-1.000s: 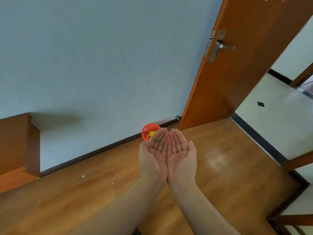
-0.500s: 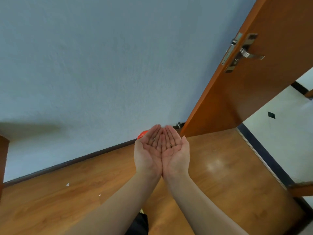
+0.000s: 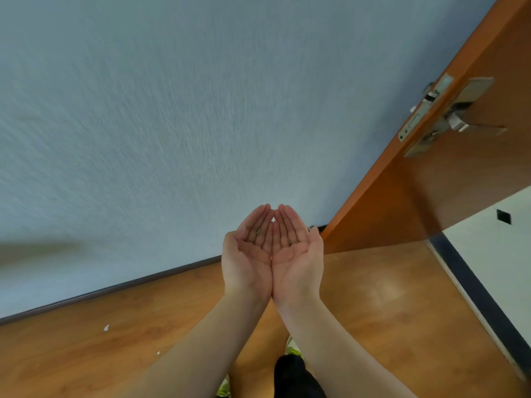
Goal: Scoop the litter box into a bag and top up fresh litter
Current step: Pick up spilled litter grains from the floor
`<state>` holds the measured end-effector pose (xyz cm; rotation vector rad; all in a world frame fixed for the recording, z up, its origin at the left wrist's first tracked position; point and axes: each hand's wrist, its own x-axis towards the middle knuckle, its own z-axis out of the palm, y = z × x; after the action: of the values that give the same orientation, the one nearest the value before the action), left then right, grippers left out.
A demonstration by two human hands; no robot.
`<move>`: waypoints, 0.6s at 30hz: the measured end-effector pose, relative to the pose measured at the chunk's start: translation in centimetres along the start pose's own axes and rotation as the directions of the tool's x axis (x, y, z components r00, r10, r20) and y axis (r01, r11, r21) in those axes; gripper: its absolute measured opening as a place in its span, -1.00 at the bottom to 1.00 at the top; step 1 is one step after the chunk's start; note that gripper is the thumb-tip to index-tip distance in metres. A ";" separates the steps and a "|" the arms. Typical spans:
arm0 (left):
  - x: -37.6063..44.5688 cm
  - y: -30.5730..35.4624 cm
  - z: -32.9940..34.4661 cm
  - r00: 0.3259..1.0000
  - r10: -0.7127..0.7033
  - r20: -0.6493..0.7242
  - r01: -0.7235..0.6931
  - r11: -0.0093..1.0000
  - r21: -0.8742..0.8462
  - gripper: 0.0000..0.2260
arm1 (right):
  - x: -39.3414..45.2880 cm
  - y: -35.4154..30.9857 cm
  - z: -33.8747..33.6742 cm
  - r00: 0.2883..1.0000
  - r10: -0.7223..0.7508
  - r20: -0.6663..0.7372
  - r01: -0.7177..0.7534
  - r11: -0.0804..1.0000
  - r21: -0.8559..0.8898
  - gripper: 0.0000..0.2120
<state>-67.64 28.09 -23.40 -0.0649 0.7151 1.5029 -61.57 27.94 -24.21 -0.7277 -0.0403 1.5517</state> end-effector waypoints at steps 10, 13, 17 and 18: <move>8.8 -3.8 -0.6 0.985 0.078 -0.152 -0.093 0.991 -0.097 -0.60 | 10.3 -0.2 -3.3 0.989 0.150 -0.015 -0.150 0.988 -0.022 -0.48; 11.9 -4.9 -4.0 0.977 0.063 -0.206 -0.084 0.992 -0.098 -0.60 | 13.1 2.1 -6.0 0.982 0.176 -0.064 -0.178 0.984 -0.030 -0.48; 16.4 -6.6 -10.2 0.966 0.032 -0.256 -0.067 0.989 -0.131 -0.61 | 17.0 6.6 -11.3 0.972 0.189 -0.142 -0.201 0.977 -0.072 -0.46; 17.5 -7.1 -12.0 0.963 0.022 -0.270 -0.058 0.990 -0.127 -0.61 | 17.9 7.8 -12.8 0.970 0.184 -0.160 -0.200 0.976 -0.087 -0.45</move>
<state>-67.41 37.19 -43.88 -0.3637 0.8337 1.5971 -61.38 37.96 -45.26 -0.9526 0.0655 1.6833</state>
